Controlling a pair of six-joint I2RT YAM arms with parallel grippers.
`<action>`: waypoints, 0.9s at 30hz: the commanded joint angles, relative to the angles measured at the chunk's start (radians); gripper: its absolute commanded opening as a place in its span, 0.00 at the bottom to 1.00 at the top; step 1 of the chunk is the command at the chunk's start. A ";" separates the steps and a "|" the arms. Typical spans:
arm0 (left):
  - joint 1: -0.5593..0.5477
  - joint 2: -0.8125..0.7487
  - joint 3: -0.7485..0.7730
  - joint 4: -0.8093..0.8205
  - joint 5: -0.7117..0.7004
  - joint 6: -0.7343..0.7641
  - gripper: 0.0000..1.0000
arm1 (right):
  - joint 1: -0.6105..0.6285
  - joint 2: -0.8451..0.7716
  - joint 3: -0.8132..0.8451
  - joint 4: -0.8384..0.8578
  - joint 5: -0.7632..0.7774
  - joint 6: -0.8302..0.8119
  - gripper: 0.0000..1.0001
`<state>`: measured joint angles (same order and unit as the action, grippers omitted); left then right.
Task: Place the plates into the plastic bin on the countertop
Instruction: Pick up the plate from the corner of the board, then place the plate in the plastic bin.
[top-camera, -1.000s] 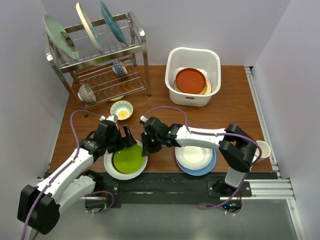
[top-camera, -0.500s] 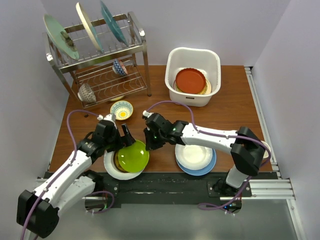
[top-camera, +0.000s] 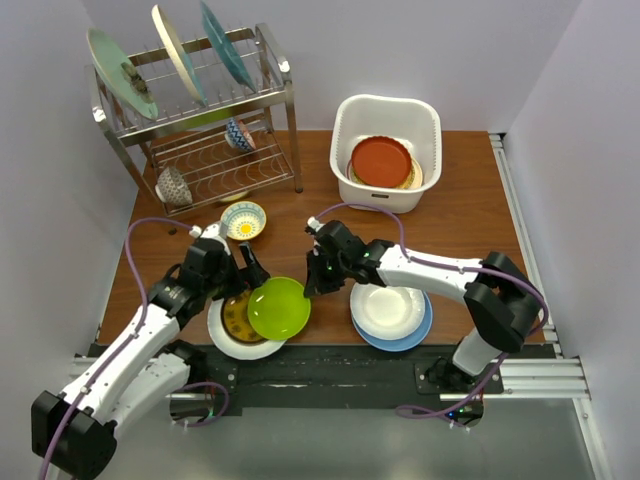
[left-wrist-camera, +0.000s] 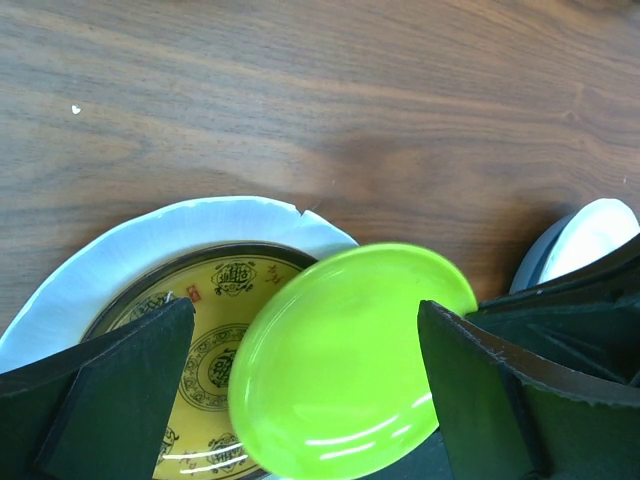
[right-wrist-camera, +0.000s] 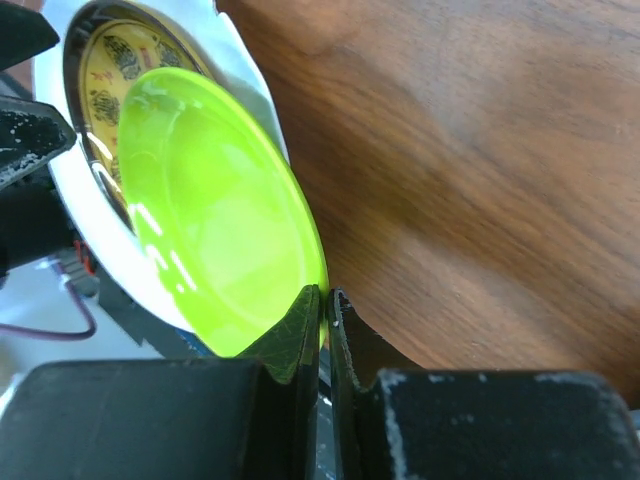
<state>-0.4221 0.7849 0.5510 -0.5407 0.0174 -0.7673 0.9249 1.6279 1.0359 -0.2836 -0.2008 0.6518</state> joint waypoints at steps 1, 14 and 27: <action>-0.004 -0.024 0.044 0.008 -0.014 0.000 0.98 | -0.047 -0.068 -0.031 0.083 -0.064 0.014 0.00; -0.004 -0.056 0.076 0.001 -0.043 0.016 0.99 | -0.124 -0.089 -0.046 0.113 -0.107 0.016 0.00; -0.004 -0.053 0.093 -0.008 -0.066 0.017 1.00 | -0.262 -0.109 -0.023 0.115 -0.172 0.000 0.00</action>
<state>-0.4221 0.7368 0.6010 -0.5610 -0.0338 -0.7662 0.6907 1.5745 0.9905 -0.2085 -0.3283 0.6544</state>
